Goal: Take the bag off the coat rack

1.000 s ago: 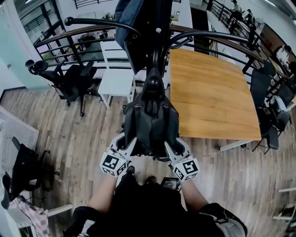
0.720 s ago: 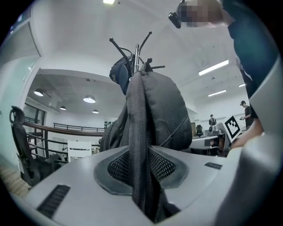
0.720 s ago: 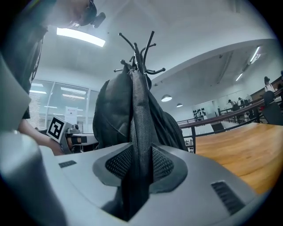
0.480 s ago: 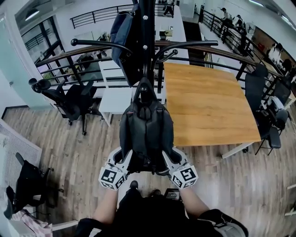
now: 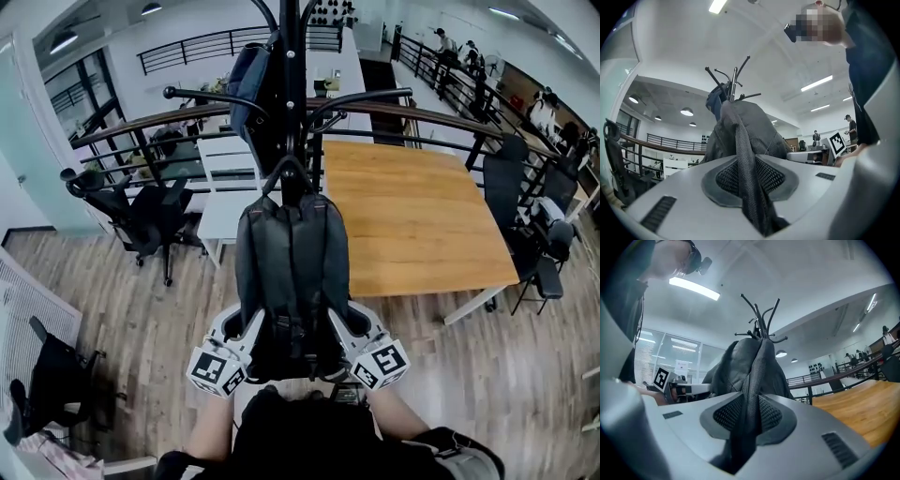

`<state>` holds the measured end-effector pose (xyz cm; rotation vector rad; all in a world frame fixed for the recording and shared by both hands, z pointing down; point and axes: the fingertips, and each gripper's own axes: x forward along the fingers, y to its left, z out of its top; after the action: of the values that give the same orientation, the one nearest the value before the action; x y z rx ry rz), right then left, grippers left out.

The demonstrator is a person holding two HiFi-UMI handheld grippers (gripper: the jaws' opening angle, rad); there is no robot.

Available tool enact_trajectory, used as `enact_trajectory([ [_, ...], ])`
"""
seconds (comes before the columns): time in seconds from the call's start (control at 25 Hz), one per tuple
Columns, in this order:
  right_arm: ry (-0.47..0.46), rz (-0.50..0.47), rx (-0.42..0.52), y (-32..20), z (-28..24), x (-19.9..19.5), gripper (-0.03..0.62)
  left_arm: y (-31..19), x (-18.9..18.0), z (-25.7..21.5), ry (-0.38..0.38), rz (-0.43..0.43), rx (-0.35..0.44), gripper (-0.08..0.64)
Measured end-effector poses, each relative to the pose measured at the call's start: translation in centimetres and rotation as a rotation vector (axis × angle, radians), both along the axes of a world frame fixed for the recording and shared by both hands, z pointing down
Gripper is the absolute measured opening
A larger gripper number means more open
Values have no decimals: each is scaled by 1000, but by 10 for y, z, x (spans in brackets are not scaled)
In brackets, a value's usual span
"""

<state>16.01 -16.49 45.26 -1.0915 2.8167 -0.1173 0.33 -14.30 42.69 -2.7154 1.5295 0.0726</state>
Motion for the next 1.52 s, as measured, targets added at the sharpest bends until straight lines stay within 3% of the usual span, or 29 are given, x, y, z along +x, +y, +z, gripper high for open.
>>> enact_trajectory([
  [0.4,-12,50,101,38,-51,0,98,34,0,-45,26,56,64,94],
  [0.72,-23,108,90,87,-70,0,98,78,-5,-65,52,89,52,94],
  [1.16,-38,127,-3,171,-41,2,97,160,-4,-38,60,111,-24,94],
  [1.52,-32,114,-106,198,-6,17,97,196,10,-6,70,80,-101,94],
])
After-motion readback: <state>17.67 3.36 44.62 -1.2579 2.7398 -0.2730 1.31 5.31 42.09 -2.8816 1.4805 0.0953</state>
